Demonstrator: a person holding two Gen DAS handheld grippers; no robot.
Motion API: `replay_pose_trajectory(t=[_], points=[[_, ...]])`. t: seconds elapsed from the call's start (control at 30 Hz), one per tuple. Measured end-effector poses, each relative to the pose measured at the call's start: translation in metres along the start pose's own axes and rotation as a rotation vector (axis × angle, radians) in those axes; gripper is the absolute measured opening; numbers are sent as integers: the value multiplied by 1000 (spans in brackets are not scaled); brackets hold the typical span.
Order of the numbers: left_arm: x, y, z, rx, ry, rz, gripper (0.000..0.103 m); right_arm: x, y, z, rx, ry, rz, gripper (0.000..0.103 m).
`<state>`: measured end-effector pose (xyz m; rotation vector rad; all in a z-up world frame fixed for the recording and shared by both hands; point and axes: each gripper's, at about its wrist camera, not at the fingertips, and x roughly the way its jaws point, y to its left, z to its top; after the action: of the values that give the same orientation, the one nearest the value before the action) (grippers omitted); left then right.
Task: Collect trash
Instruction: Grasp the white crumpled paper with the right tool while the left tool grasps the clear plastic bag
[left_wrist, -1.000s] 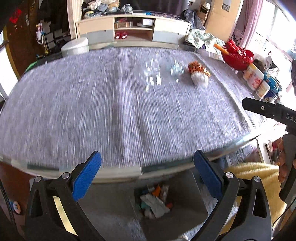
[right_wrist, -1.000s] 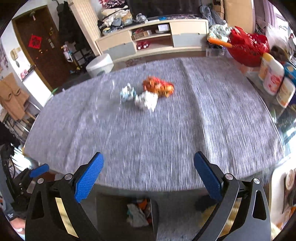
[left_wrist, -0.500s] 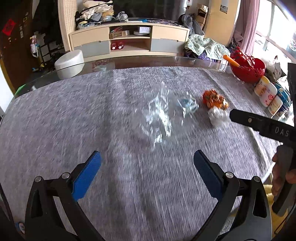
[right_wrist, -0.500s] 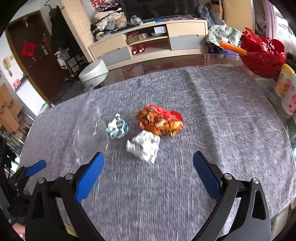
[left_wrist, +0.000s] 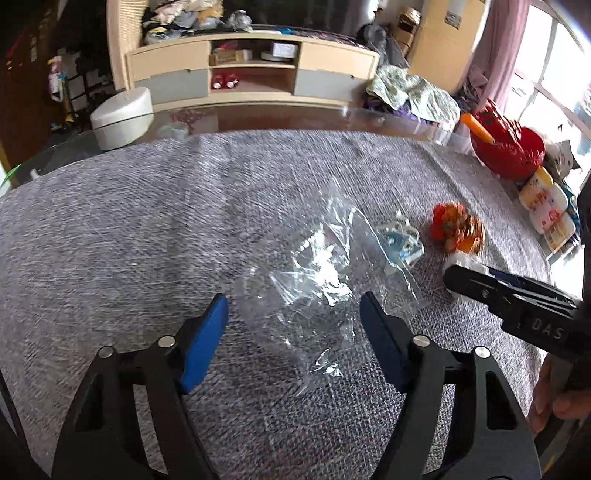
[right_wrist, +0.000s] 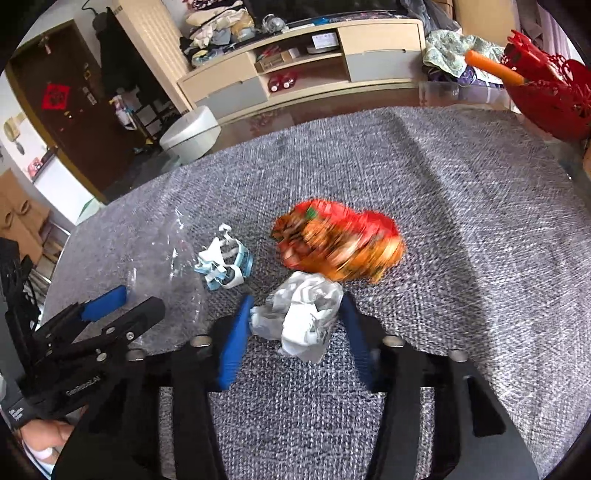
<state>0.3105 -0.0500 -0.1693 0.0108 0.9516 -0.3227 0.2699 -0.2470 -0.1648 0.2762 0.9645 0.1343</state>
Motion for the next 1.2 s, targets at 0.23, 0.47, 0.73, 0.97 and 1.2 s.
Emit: replay_pose_trajectory(t=[0.23, 0.47, 0.73, 0.97, 1.2], points=[[0, -15, -3, 61, -7, -31, 38, -4, 8, 0, -58, -9, -16, 28], [-9, -21, -15, 76, 1, -34, 23, -19, 5, -13, -69, -4, -10, 26], [-47, -34, -48, 94, 2, -63, 11, -49, 19, -38, -110, -6, 40, 24], [-98, -39, -75, 67, -43, -54, 10, -88, 30, -53, -132, -41, 45, 24], [-152, -50, -105, 64, -78, -13, 11, -129, 38, -82, -151, -65, 56, 24]])
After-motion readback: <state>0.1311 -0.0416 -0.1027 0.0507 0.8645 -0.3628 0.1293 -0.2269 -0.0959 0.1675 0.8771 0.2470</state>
